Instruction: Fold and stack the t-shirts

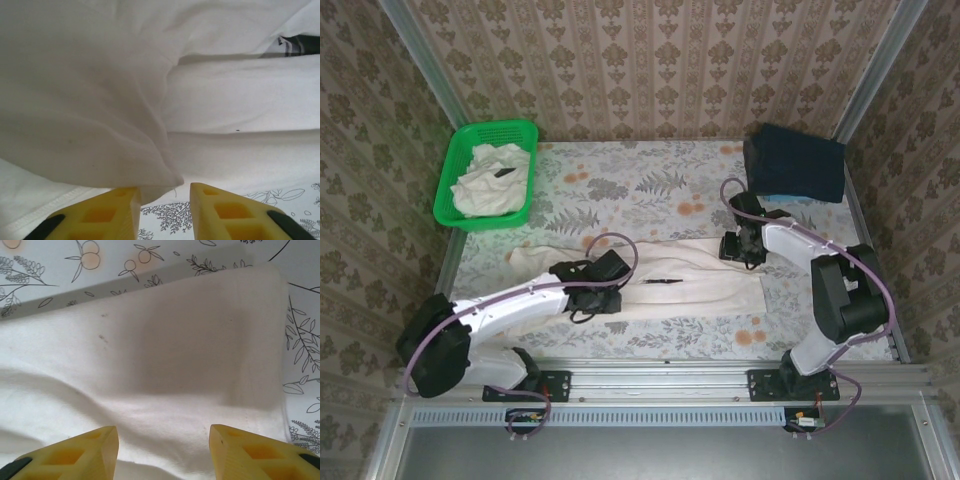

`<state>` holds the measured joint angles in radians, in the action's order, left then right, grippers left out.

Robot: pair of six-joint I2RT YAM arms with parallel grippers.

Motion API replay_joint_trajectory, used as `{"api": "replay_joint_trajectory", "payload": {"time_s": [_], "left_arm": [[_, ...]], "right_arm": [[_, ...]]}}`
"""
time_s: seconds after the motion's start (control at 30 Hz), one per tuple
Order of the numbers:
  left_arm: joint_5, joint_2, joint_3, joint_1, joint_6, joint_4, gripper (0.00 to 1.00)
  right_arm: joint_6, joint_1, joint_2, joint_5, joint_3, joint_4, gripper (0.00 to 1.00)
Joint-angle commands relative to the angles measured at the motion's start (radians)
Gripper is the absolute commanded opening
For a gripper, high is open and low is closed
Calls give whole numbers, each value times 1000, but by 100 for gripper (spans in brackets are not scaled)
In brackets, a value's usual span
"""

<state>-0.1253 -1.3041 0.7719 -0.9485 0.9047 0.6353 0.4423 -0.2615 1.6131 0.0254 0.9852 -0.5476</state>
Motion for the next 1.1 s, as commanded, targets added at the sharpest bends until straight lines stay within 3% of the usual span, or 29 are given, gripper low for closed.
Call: {"api": "replay_joint_trajectory", "payload": {"time_s": [0.0, 0.2, 0.33, 0.43, 0.57, 0.7, 0.73, 1.07], "left_arm": [[-13, 66, -8, 0, 10, 4, 46], [-93, 332, -121, 94, 9, 105, 49], [-12, 450, -258, 225, -8, 82, 42], [48, 462, -328, 271, -22, 24, 41], [71, 414, -353, 272, -28, -40, 35], [62, 406, -333, 271, -33, 12, 2], [55, 419, -326, 272, -32, 40, 0], [7, 600, -252, 201, 19, 251, 0]], "right_arm": [[14, -29, -40, -3, -8, 3, 53], [25, -100, -57, 15, -8, 7, 53], [30, -107, -37, 30, 0, 4, 53], [29, -107, -25, 33, 11, -3, 53], [27, -107, -23, 37, 20, -9, 53], [26, -107, -25, 37, 21, -11, 53], [24, -107, -25, 37, 21, -11, 53], [25, -108, 20, 21, 26, 8, 53]]}}
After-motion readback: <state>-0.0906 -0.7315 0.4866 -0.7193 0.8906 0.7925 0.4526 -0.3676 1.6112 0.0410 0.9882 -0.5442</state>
